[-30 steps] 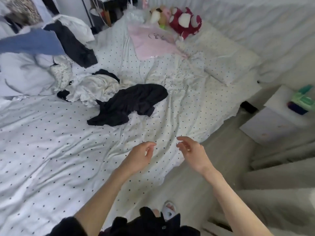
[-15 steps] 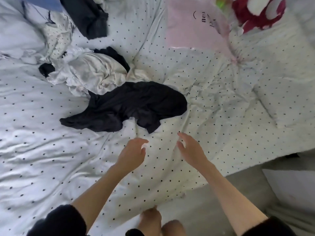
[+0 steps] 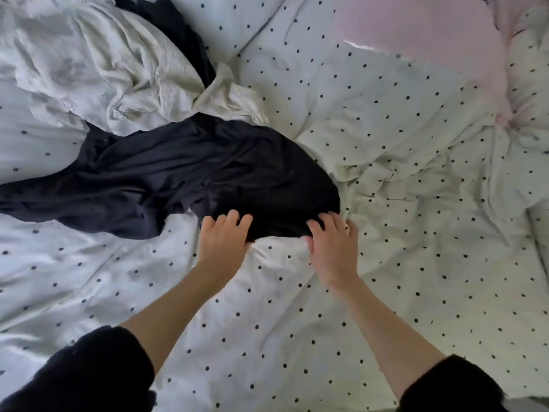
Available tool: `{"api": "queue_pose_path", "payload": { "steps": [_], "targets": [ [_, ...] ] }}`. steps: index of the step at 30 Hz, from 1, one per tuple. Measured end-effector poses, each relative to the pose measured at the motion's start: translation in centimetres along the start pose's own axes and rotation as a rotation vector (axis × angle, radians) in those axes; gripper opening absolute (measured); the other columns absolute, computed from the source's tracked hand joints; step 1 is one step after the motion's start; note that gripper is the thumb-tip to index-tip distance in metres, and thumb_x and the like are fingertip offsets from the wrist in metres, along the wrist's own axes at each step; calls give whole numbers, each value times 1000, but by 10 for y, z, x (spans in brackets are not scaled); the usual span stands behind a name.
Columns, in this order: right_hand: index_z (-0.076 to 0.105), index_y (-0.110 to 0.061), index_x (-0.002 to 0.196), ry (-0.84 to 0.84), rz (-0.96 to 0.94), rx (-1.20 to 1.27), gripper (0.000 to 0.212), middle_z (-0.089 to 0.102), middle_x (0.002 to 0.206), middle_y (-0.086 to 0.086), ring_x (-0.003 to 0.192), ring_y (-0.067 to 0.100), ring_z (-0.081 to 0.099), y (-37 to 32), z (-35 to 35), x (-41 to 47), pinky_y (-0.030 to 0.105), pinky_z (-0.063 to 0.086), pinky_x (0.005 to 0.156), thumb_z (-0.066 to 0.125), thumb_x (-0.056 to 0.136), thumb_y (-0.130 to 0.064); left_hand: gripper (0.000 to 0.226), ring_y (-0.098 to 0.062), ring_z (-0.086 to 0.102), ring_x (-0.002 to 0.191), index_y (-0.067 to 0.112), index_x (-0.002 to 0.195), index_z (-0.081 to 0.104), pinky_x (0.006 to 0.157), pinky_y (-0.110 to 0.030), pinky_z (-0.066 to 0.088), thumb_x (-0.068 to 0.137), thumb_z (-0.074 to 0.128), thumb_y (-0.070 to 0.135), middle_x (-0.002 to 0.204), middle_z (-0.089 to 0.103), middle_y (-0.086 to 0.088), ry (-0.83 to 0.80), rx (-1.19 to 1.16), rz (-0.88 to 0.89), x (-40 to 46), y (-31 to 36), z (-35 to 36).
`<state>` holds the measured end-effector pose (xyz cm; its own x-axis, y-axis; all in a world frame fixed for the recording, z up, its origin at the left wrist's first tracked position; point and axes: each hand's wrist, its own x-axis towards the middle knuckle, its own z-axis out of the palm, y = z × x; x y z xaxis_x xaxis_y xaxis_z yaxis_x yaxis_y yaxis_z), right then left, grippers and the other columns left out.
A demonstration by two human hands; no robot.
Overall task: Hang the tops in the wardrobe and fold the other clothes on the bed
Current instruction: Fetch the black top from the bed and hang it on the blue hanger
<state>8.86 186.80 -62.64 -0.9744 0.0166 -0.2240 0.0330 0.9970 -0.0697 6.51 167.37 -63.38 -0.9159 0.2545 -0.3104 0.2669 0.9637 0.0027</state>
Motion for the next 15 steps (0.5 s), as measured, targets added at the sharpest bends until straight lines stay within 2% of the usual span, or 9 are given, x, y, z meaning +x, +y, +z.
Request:
{"api": "queue_pose_path", "payload": {
  "steps": [2, 5, 8, 10, 11, 13, 15],
  "targets": [
    [71, -14, 97, 138, 1, 68, 15, 68, 88, 2, 90, 23, 64, 5, -1, 3, 41, 39, 93, 67, 83, -10, 21, -13, 52, 84, 24, 115, 54, 80, -26, 29, 96, 44, 28, 93, 57, 8, 17, -39, -43, -3, -7, -4],
    [65, -9, 100, 64, 64, 347, 14, 61, 66, -2, 62, 17, 56, 11, -15, -9, 33, 33, 89, 54, 92, -9, 11, -17, 54, 70, 17, 95, 63, 75, -29, 27, 92, 53, 20, 75, 60, 4, 50, -150, -85, -25, -13, -12],
    [63, -6, 96, -74, 103, 609, 14, 57, 60, -1, 57, 22, 52, 22, -33, -38, 29, 42, 74, 50, 95, -13, 16, -13, 55, 76, 23, 103, 59, 83, -30, 29, 92, 49, 15, 85, 59, 9, -104, -109, -145, -63, -4, -22],
    [64, -6, 92, -78, 106, 713, 14, 62, 62, 4, 52, 18, 54, 26, -48, -58, 21, 41, 56, 54, 94, -15, 25, -18, 59, 78, 18, 108, 62, 84, -35, 35, 84, 64, 12, 91, 62, 3, -44, -197, -166, -86, 11, -29],
    [65, -7, 91, -77, 108, 764, 13, 62, 62, 3, 49, 13, 52, 25, -54, -66, 17, 38, 50, 56, 93, -15, 36, -22, 62, 82, 14, 112, 63, 83, -39, 39, 77, 74, 13, 96, 63, -2, 3, -234, -156, -95, 18, -33],
    [67, -10, 91, -97, 77, 839, 12, 64, 64, 2, 49, 11, 50, 17, -66, -75, 15, 36, 47, 57, 93, -17, 59, -27, 63, 94, 11, 120, 61, 80, -45, 45, 66, 84, 21, 112, 62, -10, 85, -281, -117, -99, 33, -41],
    [68, -13, 92, -121, -20, 859, 12, 64, 64, -1, 53, 13, 51, 7, -76, -84, 12, 36, 51, 58, 92, -18, 62, -28, 60, 105, 15, 122, 61, 82, -47, 46, 66, 84, 25, 122, 59, -12, 177, -331, -46, -95, 46, -57]
  ]
}}
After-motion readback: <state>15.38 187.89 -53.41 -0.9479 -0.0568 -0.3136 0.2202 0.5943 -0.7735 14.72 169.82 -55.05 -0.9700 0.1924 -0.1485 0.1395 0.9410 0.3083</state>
